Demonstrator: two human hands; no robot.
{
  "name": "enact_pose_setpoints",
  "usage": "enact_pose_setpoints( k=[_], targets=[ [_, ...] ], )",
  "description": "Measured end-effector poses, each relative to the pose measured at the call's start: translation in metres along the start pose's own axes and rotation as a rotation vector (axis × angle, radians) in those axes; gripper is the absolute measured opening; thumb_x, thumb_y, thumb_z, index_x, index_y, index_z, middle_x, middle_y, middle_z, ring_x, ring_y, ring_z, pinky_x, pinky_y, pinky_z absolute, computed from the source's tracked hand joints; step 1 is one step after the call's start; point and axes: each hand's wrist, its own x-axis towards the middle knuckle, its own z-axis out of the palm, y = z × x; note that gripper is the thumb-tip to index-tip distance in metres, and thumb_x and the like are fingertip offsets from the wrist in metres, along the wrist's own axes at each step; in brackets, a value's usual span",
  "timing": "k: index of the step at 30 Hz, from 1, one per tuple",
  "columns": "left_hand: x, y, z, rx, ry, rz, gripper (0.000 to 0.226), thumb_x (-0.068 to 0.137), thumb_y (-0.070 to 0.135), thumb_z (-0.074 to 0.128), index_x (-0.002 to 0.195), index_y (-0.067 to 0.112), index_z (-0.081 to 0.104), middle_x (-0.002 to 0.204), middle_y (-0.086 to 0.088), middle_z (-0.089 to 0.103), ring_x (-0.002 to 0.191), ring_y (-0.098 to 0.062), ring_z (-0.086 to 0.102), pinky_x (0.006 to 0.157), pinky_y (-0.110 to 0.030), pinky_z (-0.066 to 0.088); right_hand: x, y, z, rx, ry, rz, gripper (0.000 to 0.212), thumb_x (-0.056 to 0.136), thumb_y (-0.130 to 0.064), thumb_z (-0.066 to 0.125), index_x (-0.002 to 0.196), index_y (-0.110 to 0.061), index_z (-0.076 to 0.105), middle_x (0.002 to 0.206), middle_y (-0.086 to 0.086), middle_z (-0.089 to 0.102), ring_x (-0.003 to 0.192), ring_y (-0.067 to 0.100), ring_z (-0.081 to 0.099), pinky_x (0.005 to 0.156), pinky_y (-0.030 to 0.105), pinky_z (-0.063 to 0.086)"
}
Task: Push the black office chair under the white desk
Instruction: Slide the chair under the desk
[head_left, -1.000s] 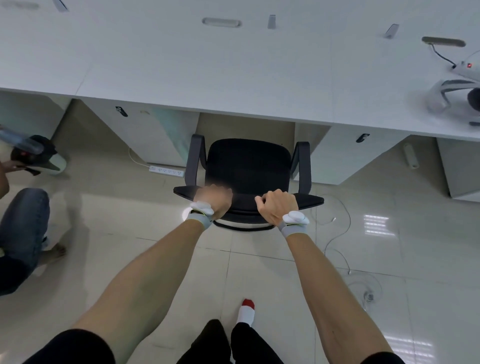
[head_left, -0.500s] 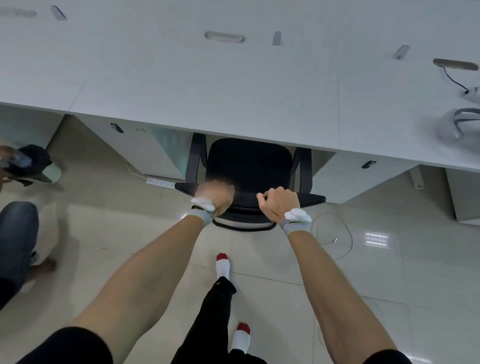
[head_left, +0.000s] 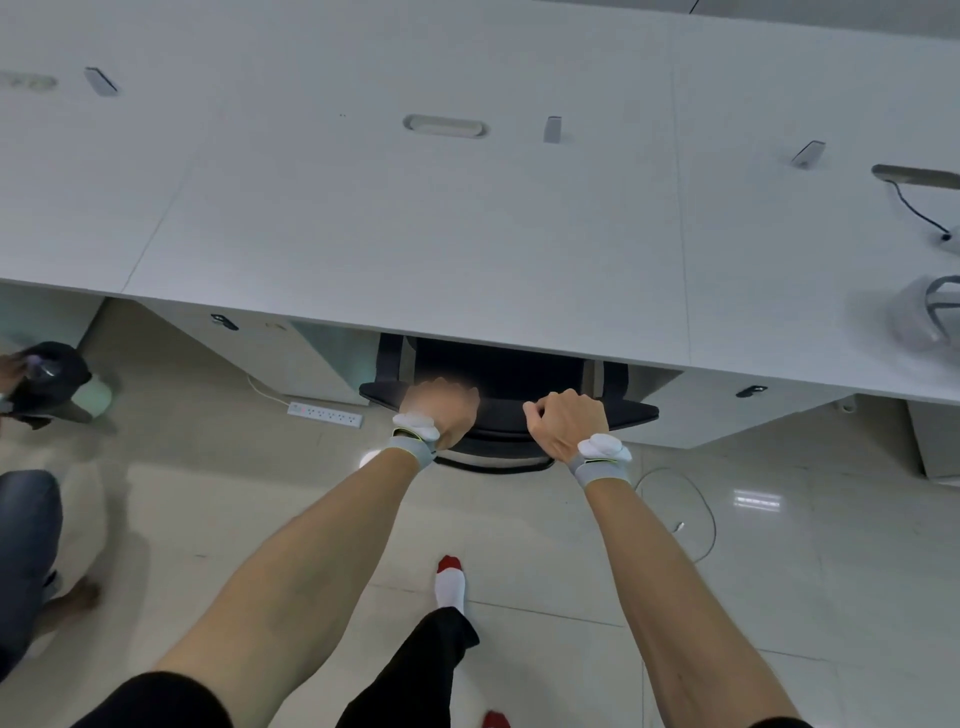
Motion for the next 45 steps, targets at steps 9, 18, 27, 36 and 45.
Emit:
enact_pose_setpoints(
  k=[9,18,27,36,45],
  targets=[
    [0.053,-0.014,-0.026,0.003,-0.049,-0.002,0.060,0.114,0.040,0.029,0.090,0.007,0.073,0.084,-0.009,0.064,0.074,-0.033,0.055,0.072,-0.038,0.044,0.053,-0.005,-0.012,0.006,-0.009,0.017,0.053,0.108,-0.043,0.043,0.087,-0.015,0.082,0.083,0.010,0.076,0.074,0.036,0.065,0.069,0.037,0.047],
    [0.083,-0.020,-0.038,0.003,-0.074,0.014,0.059,0.114,0.039,0.030,0.091,0.007,0.073,0.090,-0.013,0.070,0.080,-0.036,0.062,0.074,-0.039,0.045,0.082,-0.007,-0.024,0.009,-0.022,0.048,0.053,0.108,-0.042,0.044,0.080,-0.014,0.078,0.075,0.008,0.069,0.070,0.034,0.058,0.070,0.038,0.050],
    [0.088,-0.021,-0.043,-0.001,-0.084,0.017,0.059,0.114,0.039,0.031,0.094,0.007,0.076,0.101,-0.016,0.076,0.093,-0.041,0.072,0.081,-0.041,0.051,0.085,-0.008,-0.027,0.033,-0.020,0.046,0.053,0.107,-0.041,0.044,0.077,-0.010,0.075,0.076,0.010,0.073,0.068,0.034,0.057,0.066,0.036,0.044],
    [0.088,-0.023,-0.046,0.001,-0.076,0.010,0.059,0.115,0.039,0.031,0.101,0.007,0.077,0.107,-0.016,0.077,0.098,-0.040,0.073,0.088,-0.042,0.055,0.088,-0.010,-0.025,0.023,-0.037,0.046,0.054,0.109,-0.042,0.044,0.083,-0.009,0.079,0.083,0.012,0.077,0.070,0.034,0.056,0.067,0.036,0.043],
    [0.086,-0.027,-0.070,-0.147,-0.292,-0.033,0.057,0.116,0.042,0.027,0.126,0.010,0.074,0.127,-0.018,0.072,0.112,-0.040,0.069,0.103,-0.045,0.054,0.084,-0.015,-0.045,0.096,-0.215,0.097,0.051,0.113,-0.050,0.041,0.117,-0.022,0.084,0.114,0.013,0.081,0.111,0.040,0.074,0.095,0.041,0.055]
  ],
)
